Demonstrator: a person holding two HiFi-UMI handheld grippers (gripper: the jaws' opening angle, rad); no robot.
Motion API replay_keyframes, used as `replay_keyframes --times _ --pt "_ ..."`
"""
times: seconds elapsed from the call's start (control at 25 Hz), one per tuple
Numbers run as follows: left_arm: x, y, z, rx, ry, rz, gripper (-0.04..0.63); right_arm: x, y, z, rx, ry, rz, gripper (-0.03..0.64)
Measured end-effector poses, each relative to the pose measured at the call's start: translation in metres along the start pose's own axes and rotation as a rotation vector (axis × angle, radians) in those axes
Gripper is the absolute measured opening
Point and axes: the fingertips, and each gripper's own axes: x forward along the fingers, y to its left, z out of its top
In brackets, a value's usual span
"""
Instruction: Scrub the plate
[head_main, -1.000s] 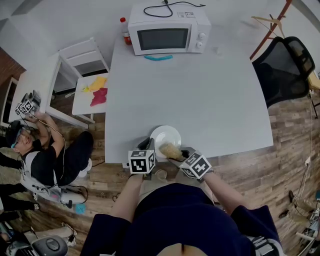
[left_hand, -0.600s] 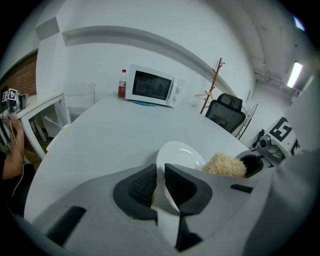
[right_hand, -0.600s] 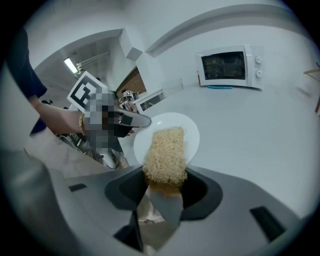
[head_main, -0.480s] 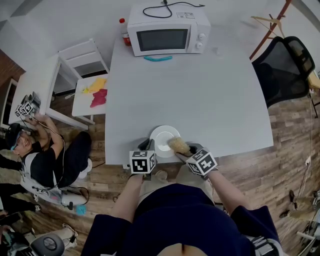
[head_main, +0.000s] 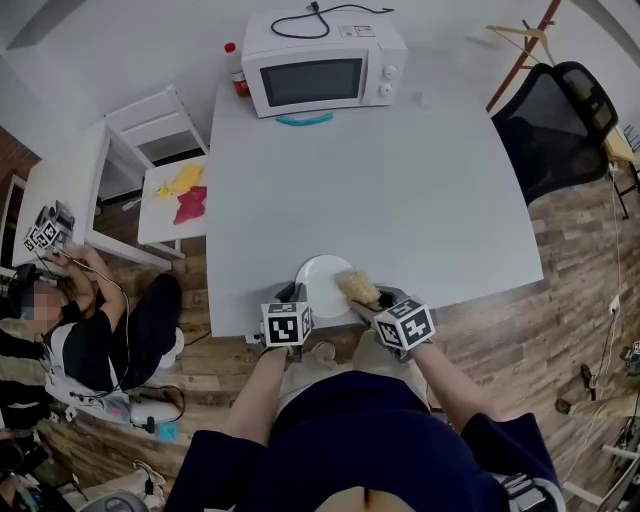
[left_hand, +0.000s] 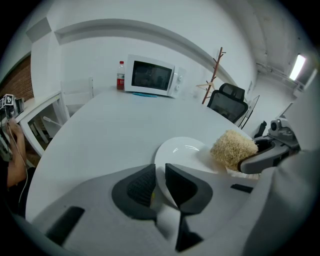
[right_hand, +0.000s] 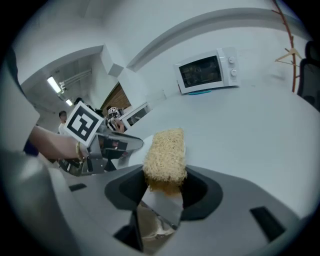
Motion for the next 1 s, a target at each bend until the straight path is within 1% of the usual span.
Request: replay_keyframes --times 0.16,0.4,0.44,0.52,0.6,0.76,0.84,0.92,1.0 --pt "0.000 0.002 0.000 0.027 -0.006 -0.014 0.063 -0.010 0.010 0.005 0.088 -0.075 -0.020 0.179" --pt "0.001 0.001 0.000 0.078 -0.007 -0.052 0.064 -0.019 0.031 0.004 0.184 -0.172 -0.059 0.179" --pt "0.000 0.001 0.000 0.083 -0.008 -0.060 0.071 -0.021 0.034 0.003 0.204 -0.187 -0.066 0.179" --pt "-0.002 0.004 -0.001 0.084 -0.015 -0.072 0.104 -0.026 0.041 0.001 0.237 -0.212 -0.083 0.179" --pt "-0.007 0.008 0.002 0.080 -0.028 -0.079 0.110 -0.029 0.048 -0.002 0.261 -0.232 -0.096 0.179" --pt "-0.023 0.004 0.009 0.064 -0.050 -0.110 0.110 -0.038 0.059 -0.008 0.287 -0.259 -0.101 0.179" --pt "-0.031 -0.002 0.013 0.071 -0.067 -0.125 0.109 -0.042 0.062 -0.007 0.286 -0.277 -0.099 0.179" --pt "-0.038 -0.006 0.017 0.075 -0.089 -0.126 0.100 -0.044 0.064 -0.003 0.279 -0.292 -0.086 0.179" --pt "-0.047 -0.009 0.018 0.059 -0.113 -0.117 0.075 -0.047 0.065 -0.001 0.264 -0.298 -0.068 0.179"
